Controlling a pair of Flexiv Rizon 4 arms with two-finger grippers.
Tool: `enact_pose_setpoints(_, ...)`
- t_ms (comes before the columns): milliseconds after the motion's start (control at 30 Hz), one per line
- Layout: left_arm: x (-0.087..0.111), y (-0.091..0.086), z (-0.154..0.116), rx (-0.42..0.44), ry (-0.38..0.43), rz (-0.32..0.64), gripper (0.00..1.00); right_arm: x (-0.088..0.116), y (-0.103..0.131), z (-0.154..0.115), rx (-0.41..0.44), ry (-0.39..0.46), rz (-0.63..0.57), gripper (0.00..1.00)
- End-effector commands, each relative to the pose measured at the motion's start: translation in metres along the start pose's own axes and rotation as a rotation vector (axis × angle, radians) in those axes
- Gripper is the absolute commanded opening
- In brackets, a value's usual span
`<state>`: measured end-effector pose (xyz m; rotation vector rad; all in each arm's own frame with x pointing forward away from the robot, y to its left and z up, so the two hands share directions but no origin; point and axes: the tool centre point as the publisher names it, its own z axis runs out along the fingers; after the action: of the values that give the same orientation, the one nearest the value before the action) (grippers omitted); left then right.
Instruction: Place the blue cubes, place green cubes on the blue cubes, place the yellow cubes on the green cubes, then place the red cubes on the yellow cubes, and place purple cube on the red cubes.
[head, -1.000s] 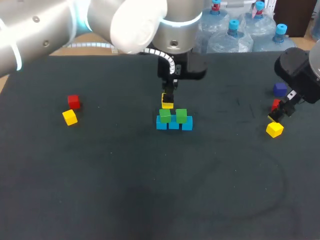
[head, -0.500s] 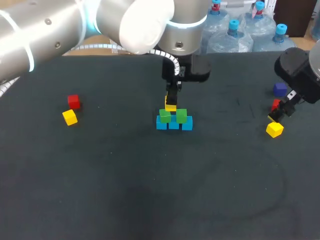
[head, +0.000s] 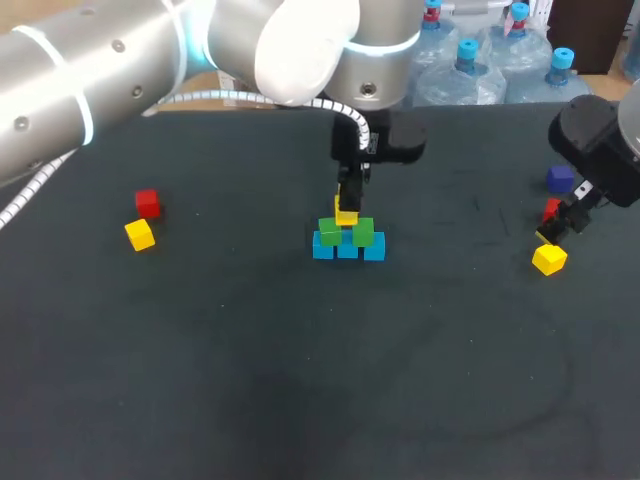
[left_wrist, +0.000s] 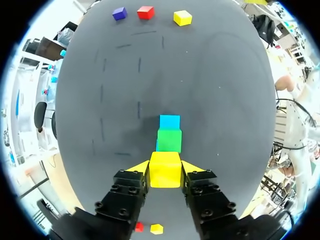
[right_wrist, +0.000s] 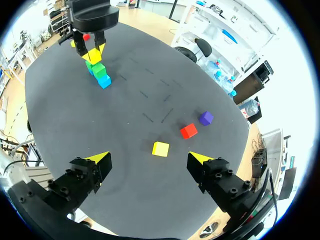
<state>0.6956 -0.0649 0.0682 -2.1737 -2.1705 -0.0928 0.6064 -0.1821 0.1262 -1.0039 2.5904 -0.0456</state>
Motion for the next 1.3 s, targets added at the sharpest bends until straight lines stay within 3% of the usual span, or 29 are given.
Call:
enact_pose_setpoints(33, -0.0035, 0.0039, 0.0021, 0.011, 0.01, 0.002, 0.0, 0.0008, 0.0006, 0.0006, 0.004, -0.003, 0.002, 1.0)
enact_pose_setpoints(1300, -0.0018, 0.006, 0.0088, 0.02, 0.024, -0.019, 0.0, 0.0008, 0.0006, 0.0006, 0.004, -0.003, 0.002, 1.0)
